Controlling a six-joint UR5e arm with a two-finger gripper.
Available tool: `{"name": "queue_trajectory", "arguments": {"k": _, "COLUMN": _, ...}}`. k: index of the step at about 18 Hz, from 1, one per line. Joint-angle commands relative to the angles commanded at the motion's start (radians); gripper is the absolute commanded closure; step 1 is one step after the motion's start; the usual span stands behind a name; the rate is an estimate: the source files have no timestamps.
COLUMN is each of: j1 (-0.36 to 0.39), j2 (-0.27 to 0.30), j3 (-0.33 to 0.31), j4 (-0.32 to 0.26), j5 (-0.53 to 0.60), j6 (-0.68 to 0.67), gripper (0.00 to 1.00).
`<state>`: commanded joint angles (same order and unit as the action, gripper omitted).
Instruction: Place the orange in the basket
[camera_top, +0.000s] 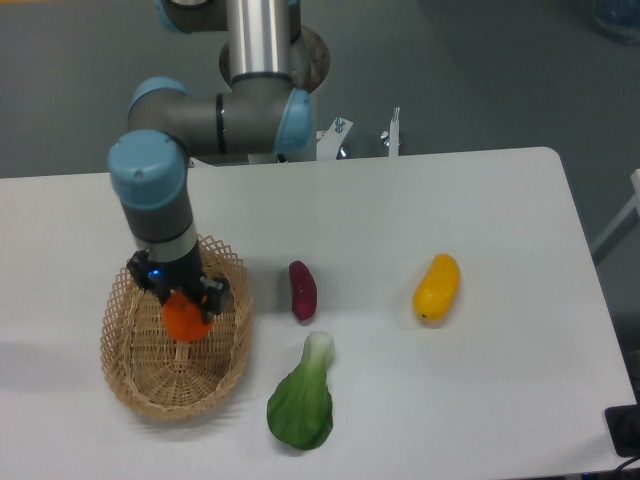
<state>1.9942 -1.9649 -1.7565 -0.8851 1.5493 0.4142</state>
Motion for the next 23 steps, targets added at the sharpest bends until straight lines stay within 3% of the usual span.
{"name": "queue_trajectory", "arguments": {"k": 12, "j1": -0.003, "j2": -0.032, "j3": 0.003, "j4": 0.003, "j5": 0.006, "j6": 0.003, "gripper": 0.35}}
{"name": "queue_trajectory", "arguments": {"k": 15, "j1": -0.002, "j2": -0.035, "j3": 0.009, "j4": 0.012, "j5": 0.011, "j6": -0.003, "gripper": 0.10}}
{"name": "queue_trajectory", "arguments": {"k": 17, "j1": -0.002, "j2": -0.029, "j3": 0.011, "j4": 0.038, "j5": 0.012, "j6": -0.006, "gripper": 0.00}}
{"name": "queue_trajectory", "arguments": {"k": 23, "j1": 0.000, "j2": -0.012, "j3": 0.038, "j4": 0.040, "j5": 0.011, "j6": 0.006, "gripper": 0.00}}
